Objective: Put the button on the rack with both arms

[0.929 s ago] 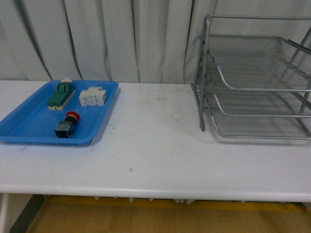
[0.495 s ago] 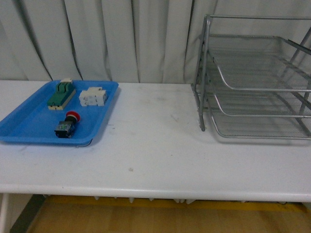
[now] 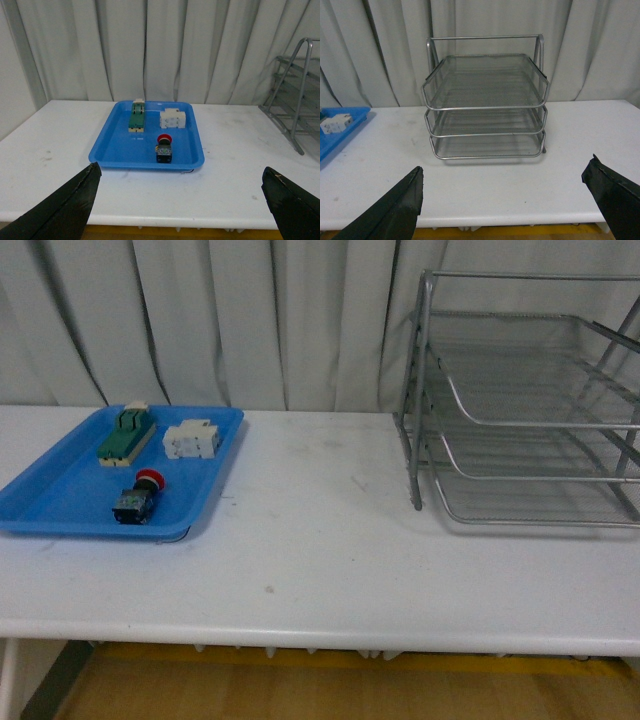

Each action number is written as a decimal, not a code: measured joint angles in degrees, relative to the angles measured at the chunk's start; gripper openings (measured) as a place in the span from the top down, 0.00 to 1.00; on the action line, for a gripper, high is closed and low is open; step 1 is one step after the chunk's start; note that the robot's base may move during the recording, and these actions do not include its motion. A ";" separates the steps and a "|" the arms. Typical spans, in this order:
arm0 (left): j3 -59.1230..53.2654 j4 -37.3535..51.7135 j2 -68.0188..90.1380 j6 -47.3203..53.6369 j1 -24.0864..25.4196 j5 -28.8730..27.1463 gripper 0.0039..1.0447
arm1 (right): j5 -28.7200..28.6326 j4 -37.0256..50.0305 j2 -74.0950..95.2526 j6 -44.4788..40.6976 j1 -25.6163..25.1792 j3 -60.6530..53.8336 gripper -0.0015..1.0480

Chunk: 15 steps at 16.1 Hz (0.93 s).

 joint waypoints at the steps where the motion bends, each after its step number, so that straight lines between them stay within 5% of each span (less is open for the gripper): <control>1: 0.00 0.00 0.00 0.00 0.00 0.00 0.06 | 0.00 0.00 0.00 0.00 0.00 0.00 0.06; 11: 0.00 0.00 0.00 0.00 0.00 0.00 0.06 | 0.02 -0.02 0.00 0.00 0.00 0.02 0.06; 13: 0.00 0.00 0.00 0.00 0.00 0.02 0.06 | -4.74 -1.90 8.20 -1.01 -1.79 2.25 0.06; 15: 0.00 0.00 0.00 0.00 0.00 0.00 0.06 | -6.91 10.93 23.04 -2.40 -5.46 5.60 0.06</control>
